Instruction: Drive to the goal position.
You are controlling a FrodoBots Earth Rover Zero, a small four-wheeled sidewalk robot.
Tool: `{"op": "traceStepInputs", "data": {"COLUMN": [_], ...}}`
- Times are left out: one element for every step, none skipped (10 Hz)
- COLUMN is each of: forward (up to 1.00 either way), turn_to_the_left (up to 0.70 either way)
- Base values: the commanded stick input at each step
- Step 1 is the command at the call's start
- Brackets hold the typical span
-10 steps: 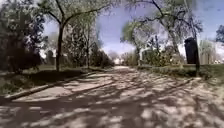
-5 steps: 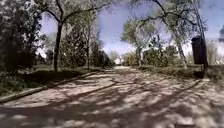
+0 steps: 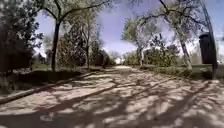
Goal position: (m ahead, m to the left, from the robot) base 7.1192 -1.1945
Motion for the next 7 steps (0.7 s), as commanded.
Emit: {"op": "traceStepInputs", "data": {"forward": [0.7, 0.7, 0.7, 0.7, 0.7, 0.7, 0.7], "turn_to_the_left": [0.0, 0.0, 0.0, 0.0, 0.0, 0.0, -0.33]}}
